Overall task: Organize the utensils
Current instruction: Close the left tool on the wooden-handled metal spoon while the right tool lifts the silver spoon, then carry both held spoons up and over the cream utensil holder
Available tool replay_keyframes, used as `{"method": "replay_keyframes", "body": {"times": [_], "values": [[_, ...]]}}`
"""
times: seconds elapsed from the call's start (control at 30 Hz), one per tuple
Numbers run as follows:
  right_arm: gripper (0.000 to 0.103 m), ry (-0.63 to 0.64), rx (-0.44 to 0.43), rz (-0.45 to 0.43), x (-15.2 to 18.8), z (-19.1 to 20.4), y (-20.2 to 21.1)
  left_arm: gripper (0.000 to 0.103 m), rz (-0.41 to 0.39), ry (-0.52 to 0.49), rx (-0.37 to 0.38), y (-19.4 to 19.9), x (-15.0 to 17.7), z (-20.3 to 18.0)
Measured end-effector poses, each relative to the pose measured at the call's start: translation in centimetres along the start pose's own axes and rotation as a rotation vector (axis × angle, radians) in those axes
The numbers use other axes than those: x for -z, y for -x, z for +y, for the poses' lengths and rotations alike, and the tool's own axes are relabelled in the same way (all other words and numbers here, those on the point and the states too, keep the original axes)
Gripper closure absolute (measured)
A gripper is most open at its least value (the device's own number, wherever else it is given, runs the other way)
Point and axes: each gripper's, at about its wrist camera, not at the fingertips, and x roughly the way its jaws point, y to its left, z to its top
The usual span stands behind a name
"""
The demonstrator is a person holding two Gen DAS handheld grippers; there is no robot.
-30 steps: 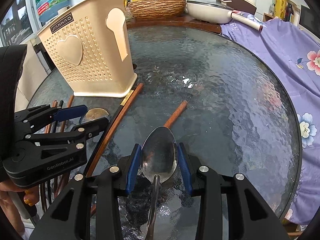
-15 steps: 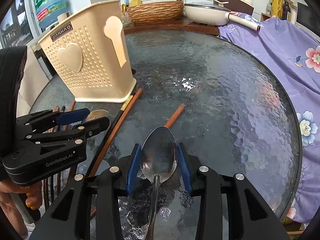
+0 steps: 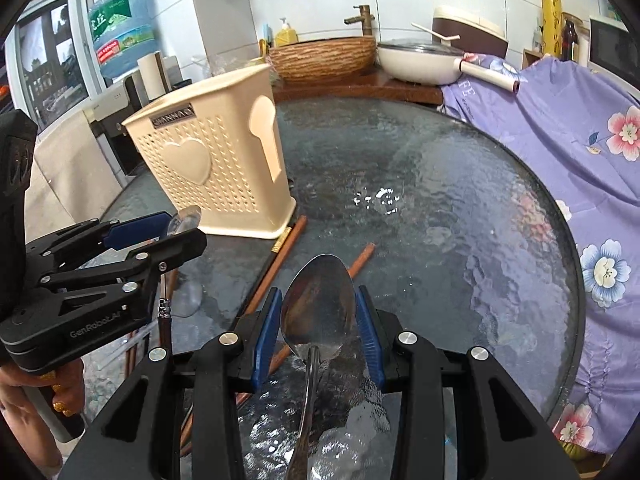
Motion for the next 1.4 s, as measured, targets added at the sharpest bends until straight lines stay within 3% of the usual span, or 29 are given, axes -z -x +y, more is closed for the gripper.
{"method": "replay_keyframes", "body": {"times": [0.5, 1.4], "values": [[0.067, 0.040, -0.020, -0.047, 0.0, 1.5, 4.2, 0.056, -0.085, -0.032, 0.012, 5.1, -0.2, -0.7], [0.067, 0.077, -0.016, -0.097, -0.2, 3.0, 6.3, 0.056, -0.136, -0.039, 0.021, 7.3, -0.4, -0.4]]}}
